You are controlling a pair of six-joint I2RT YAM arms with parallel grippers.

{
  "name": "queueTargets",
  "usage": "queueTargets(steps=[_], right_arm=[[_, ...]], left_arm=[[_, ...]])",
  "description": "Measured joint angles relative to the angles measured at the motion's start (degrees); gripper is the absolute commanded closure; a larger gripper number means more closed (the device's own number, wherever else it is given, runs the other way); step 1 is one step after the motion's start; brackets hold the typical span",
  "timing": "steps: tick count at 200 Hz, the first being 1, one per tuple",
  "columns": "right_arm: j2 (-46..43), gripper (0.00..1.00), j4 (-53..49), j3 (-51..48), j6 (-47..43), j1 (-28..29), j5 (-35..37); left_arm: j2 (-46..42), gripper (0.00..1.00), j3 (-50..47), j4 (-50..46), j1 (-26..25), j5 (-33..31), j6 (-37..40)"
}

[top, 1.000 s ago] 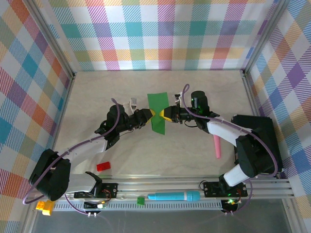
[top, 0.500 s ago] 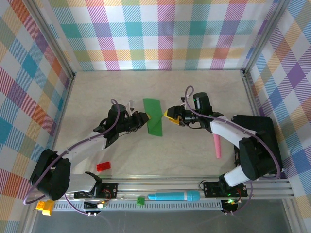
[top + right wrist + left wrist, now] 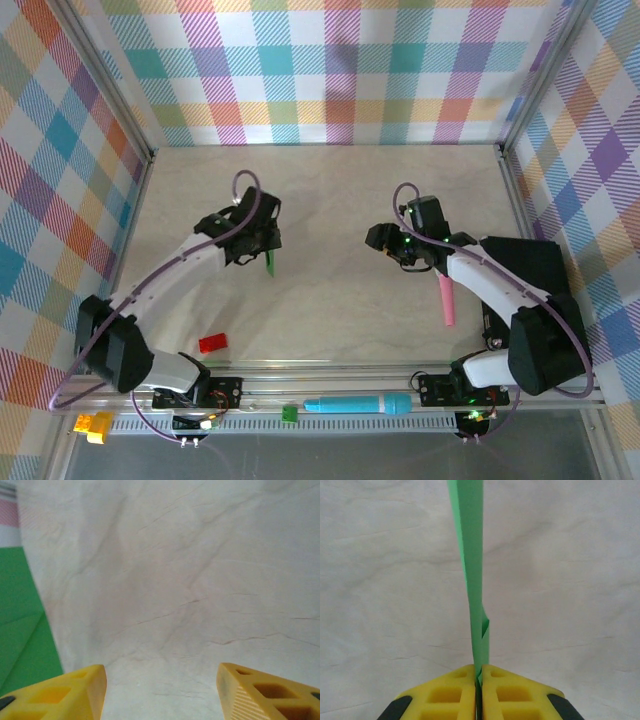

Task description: Fold a paper plane with a square sheet of paper (pick it up from the middle)

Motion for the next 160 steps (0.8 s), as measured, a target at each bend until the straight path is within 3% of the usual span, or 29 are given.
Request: queueTargets(steps=[39, 74, 103, 160], right_arm=[[-1.27, 0.41, -4.04, -0.02, -0.02, -0.04, 6.56], [-4.2, 0.4, -6.23, -0.85, 0.04, -0.37, 10.73], [-6.91, 0.4, -7.78, -1.64, 0.09, -0.76, 12.98], [-8.85, 0.4, -9.62, -3.3, 0.26, -0.85, 14.6]], left_arm=[[12.61, 0.9, 8.35, -10.03, -4.68, -13.53, 2.27], [22.86, 0.87, 14.32, -13.35, -8.59, -18.27, 2.73], [29.09, 0.79, 15.89, -11.98, -10.99, -15.08, 1.73], [30.69, 0.52, 13.27, -0.55, -11.3, 2.32, -1.95]])
